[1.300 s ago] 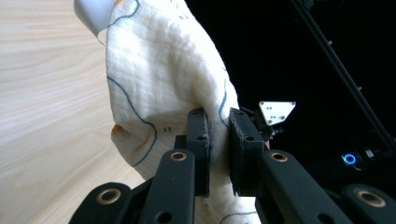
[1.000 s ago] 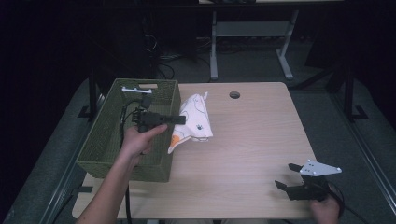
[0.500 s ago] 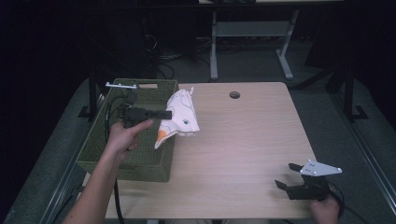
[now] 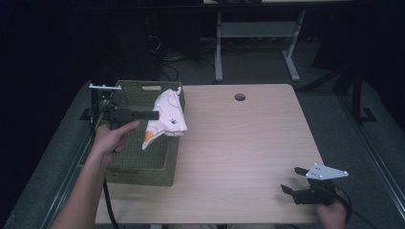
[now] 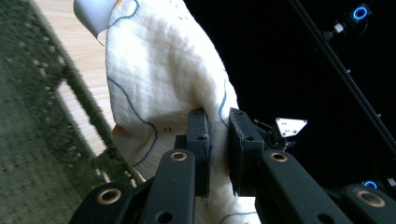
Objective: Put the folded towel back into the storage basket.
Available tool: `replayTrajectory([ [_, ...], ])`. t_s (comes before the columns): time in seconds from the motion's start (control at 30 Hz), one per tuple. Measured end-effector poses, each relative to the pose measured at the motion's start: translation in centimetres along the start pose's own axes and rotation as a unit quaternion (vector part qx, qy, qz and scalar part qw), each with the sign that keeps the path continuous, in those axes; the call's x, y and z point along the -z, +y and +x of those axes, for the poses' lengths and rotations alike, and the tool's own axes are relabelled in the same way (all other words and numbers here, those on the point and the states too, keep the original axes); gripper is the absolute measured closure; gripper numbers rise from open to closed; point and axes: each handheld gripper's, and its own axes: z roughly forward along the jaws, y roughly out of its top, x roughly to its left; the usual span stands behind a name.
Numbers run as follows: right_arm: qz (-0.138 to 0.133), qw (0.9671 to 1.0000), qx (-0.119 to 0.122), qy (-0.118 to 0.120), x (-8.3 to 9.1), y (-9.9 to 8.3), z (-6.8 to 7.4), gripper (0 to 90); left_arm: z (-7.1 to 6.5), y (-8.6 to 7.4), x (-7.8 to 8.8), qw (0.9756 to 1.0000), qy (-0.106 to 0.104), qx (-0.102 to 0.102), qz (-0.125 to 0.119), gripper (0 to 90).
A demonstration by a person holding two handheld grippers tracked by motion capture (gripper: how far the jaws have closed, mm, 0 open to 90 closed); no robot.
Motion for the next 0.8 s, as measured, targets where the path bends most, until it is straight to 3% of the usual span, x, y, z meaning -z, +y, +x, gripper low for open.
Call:
replayTrajectory([
  [0.13, -0.003, 1.0, 0.002, 0.002, 0.1, 0.0, 0.1, 14.1, 0.6, -0.1, 0.9, 0.9999, 0.013, 0.001, 0.0, 81.2],
  [0.47, -0.001, 1.0, 0.003, 0.005, 0.1, 0.0, 0.2, 14.2, 2.5, -0.4, 2.2, 0.9997, 0.021, 0.012, -0.001, 81.2],
  [0.8, 0.005, 1.0, -0.001, 0.004, 0.0, -0.3, 0.0, 14.2, 3.8, -0.2, 3.5, 0.9993, 0.034, 0.01, 0.008, 81.2],
])
